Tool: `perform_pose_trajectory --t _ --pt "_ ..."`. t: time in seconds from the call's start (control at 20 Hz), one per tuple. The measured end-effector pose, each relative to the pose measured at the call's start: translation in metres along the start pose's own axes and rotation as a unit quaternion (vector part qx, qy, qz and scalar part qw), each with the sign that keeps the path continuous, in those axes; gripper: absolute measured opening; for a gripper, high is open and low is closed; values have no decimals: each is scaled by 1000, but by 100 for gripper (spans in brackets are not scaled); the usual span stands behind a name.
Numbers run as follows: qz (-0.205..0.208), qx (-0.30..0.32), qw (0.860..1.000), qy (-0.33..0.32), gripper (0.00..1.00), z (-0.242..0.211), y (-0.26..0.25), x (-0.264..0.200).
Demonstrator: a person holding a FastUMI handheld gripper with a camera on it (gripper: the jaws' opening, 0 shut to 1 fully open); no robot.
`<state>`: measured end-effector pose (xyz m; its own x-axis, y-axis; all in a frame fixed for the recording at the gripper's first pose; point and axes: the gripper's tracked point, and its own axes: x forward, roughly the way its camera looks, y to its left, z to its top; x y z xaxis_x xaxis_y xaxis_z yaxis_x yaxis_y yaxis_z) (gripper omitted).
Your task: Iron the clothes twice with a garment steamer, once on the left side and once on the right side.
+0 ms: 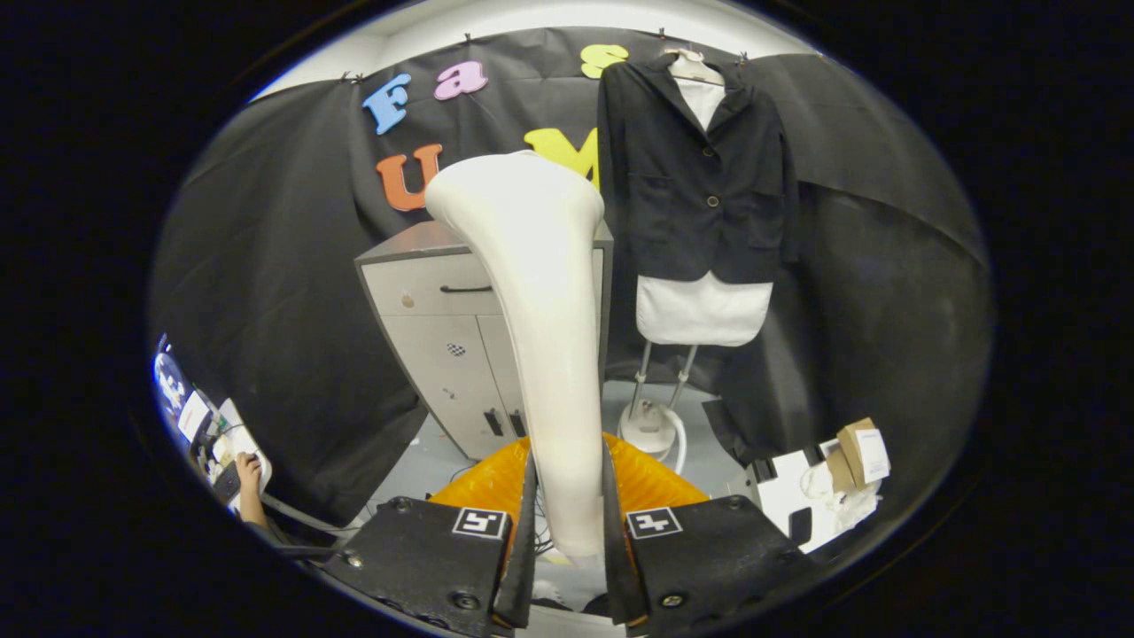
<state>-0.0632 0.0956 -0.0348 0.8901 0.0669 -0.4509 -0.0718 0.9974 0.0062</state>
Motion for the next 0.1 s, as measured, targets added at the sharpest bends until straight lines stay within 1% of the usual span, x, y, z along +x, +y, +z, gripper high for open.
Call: perform_pose_trajectory --t 0.1 --pt "1 -2 1000 0 36 -1 1 -1"
